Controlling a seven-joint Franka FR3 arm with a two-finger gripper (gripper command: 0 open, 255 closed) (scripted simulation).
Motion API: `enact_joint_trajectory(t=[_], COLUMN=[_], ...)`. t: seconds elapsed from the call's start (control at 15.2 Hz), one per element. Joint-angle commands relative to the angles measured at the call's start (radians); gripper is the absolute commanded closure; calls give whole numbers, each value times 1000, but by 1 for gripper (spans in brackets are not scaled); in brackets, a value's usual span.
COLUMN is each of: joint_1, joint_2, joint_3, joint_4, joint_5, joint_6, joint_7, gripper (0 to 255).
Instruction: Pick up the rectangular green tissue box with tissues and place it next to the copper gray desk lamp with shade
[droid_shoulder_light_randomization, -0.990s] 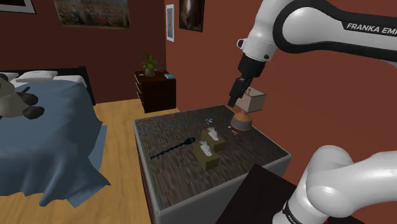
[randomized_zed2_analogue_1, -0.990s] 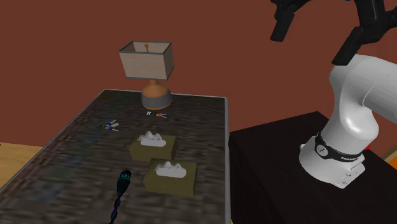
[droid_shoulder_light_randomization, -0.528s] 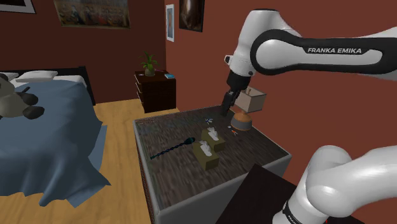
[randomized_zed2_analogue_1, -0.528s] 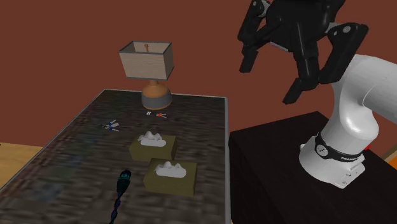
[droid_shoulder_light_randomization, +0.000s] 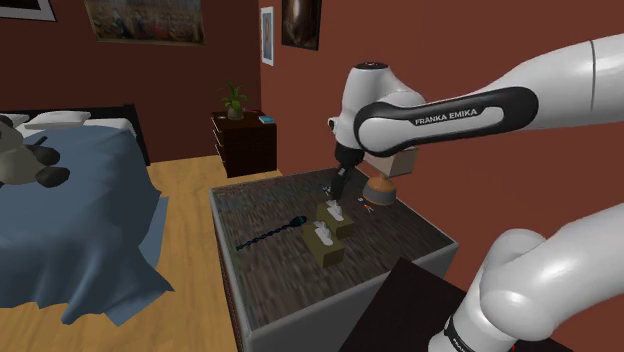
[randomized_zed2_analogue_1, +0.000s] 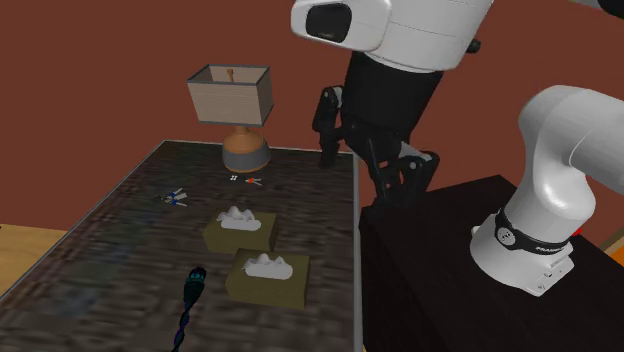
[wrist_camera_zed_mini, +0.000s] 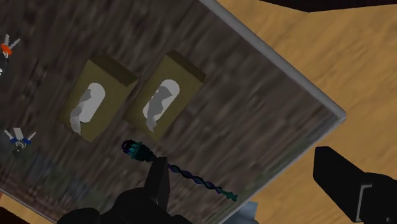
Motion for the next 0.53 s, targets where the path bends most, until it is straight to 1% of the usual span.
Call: enact_joint_trajectory(t=[0.0, 0.26, 0.46], joint_1=[-9, -34, -55], joint_2=[63, 203, 314], joint_3=[4, 10, 15], joint_4=[-9, 0, 21], joint_5=[-32, -109, -179], joint_6=[64, 175, 249], joint_7=[-8, -14, -5], gripper=[0, 0, 0])
